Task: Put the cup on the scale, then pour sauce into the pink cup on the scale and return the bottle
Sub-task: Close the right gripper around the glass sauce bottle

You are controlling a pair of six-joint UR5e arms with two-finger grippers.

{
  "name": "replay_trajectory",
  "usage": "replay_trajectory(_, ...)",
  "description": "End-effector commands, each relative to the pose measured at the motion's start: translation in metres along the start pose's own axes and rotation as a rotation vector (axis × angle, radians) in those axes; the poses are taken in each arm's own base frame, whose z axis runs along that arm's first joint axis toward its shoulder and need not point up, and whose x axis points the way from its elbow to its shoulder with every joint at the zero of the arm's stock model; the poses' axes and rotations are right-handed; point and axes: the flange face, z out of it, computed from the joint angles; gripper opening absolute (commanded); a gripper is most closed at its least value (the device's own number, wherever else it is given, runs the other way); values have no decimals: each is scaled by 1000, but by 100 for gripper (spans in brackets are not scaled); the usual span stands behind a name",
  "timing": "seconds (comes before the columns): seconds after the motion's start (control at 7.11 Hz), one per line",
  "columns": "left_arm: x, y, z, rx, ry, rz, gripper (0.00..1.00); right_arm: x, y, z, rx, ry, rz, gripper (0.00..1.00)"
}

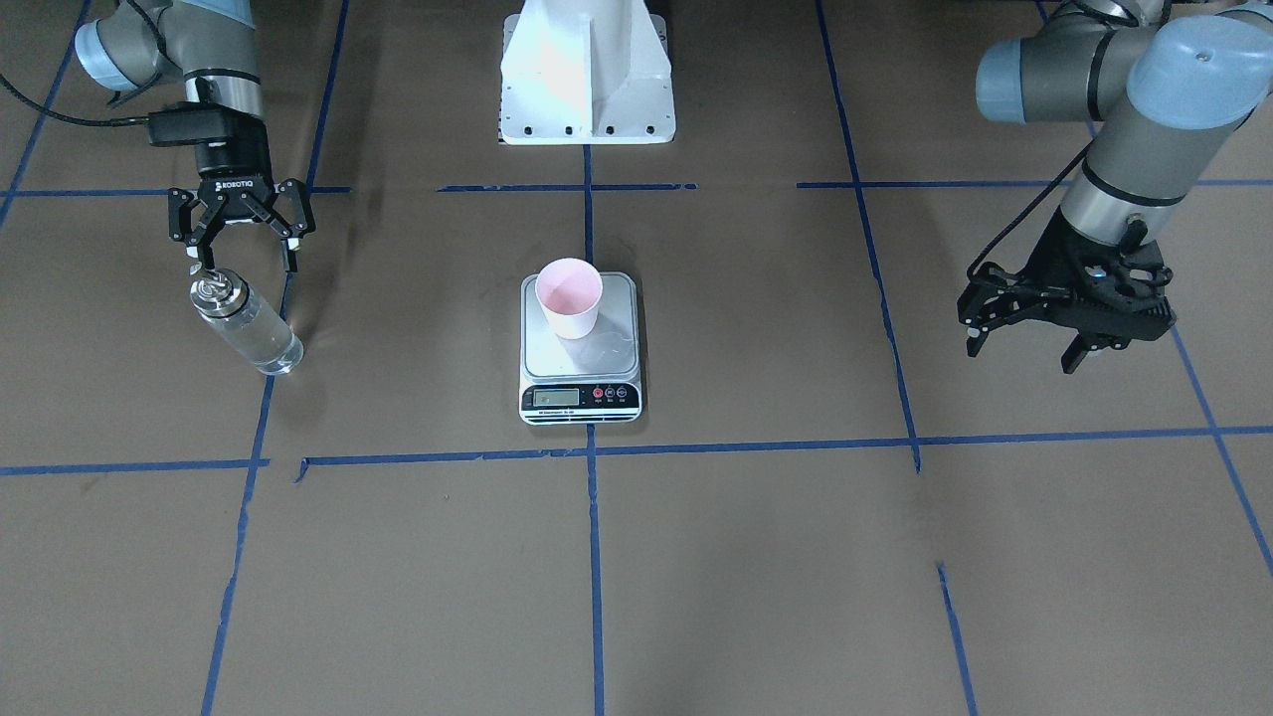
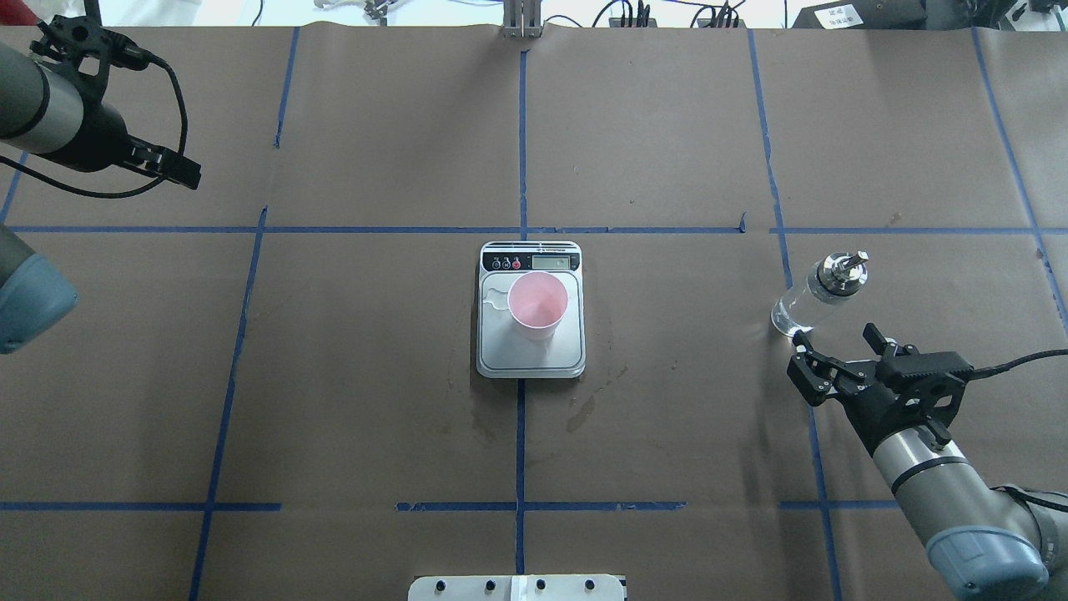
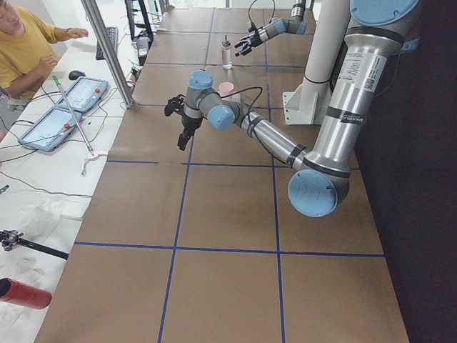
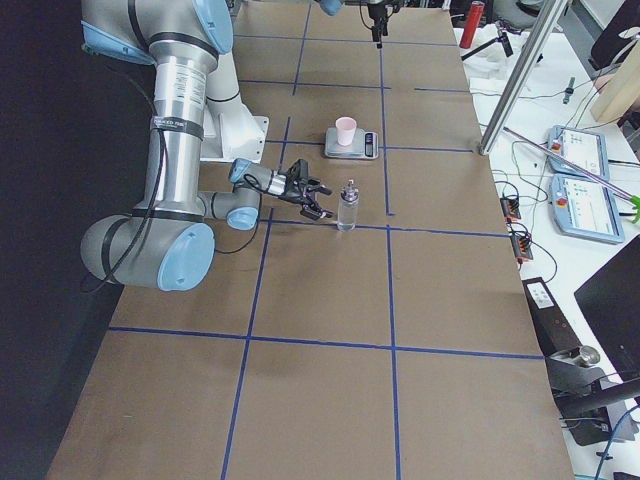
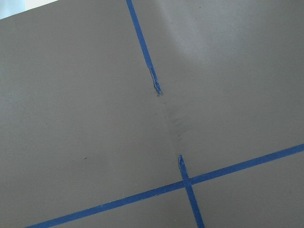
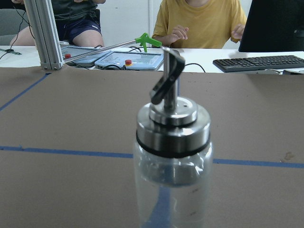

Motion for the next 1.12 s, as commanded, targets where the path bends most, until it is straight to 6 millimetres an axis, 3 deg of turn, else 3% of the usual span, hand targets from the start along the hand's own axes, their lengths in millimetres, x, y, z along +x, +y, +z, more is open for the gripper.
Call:
replay_trajectory(0.0, 1, 1, -2, 3, 1, -3, 100, -4, 12, 5, 16, 4, -8, 100)
replay_trajectory(0.56, 2, 0, -3, 4, 2, -5, 100, -8, 14, 9, 21, 4, 14, 99)
replay_trajectory(0.98, 2, 0, -3, 2, 3, -9, 100, 1, 6, 23, 41, 36, 17, 99)
